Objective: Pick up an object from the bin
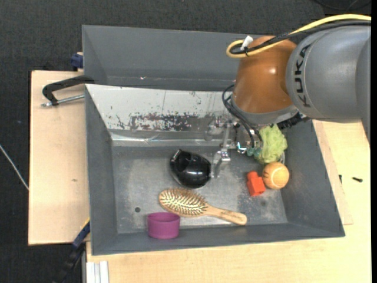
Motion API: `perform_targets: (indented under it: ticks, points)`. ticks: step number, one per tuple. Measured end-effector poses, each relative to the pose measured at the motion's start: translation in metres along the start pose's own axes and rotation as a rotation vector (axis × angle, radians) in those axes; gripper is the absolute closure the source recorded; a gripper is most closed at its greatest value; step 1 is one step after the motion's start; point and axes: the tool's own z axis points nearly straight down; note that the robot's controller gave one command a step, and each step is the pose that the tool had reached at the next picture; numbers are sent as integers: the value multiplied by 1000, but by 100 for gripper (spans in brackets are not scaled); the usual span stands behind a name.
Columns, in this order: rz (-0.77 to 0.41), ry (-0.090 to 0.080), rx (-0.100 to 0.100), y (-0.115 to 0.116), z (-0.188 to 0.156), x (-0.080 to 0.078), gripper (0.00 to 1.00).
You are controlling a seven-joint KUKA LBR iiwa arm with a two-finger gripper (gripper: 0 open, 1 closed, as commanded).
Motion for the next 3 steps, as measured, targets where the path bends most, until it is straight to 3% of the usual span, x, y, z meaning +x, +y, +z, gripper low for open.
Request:
perform_targets:
  ticks: [1,2,3]
  points:
    - [0,-7,-1,0,-3,-2,0]
    - [82,-2,7,45,53,26,0]
    - [86,-5,4,44,49,23,0]
